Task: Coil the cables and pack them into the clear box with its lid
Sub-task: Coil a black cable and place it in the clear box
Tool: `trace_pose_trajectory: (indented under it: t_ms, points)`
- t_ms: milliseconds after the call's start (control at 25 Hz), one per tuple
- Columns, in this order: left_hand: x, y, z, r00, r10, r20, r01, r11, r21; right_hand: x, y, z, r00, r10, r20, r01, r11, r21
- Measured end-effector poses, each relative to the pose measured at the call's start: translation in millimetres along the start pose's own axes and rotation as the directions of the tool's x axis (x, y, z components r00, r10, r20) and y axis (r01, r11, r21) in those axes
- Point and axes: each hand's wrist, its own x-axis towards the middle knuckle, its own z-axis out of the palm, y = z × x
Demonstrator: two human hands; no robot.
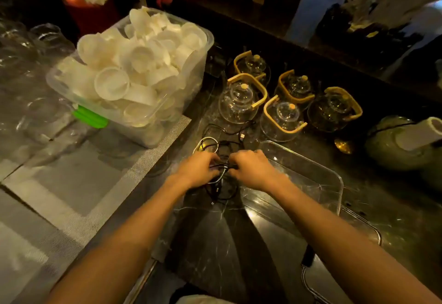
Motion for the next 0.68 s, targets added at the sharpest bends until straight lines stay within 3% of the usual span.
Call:
trace_pose_trajectory:
  t_ms: [160, 360, 480, 560, 680]
  points:
    - [-4, -9, 10, 0.998, -0.058, 0.033, 0.058, 0.998, -0.007, 6, -6, 18, 1.000, 0.006, -0.028, -0.008, 0.997, -0.082]
    - [2, -12, 16, 0.998, -0.047, -0.041, 0.044, 0.997, -0.064, 15, 0, 24, 0.999, 0.000, -0.051, 0.001, 1.000, 0.019]
    - [4, 2, 2, 0.983, 0.029, -0.181, -0.061, 0.983, -0.174, 13, 6, 16, 0.991, 0.023, -0.129, 0.011, 0.965, 0.262]
    - [4, 14, -13, 0.958, 0.051, -0.281, -0.105, 0.978, -0.180, 8, 14, 4, 0.974, 0.065, -0.217, 0.043, 0.888, 0.458]
    - [8, 18, -27, 0.943, 0.058, -0.327, -0.110, 0.984, -0.141, -5, 26, -22, 0.945, 0.166, -0.281, 0.121, 0.623, 0.773]
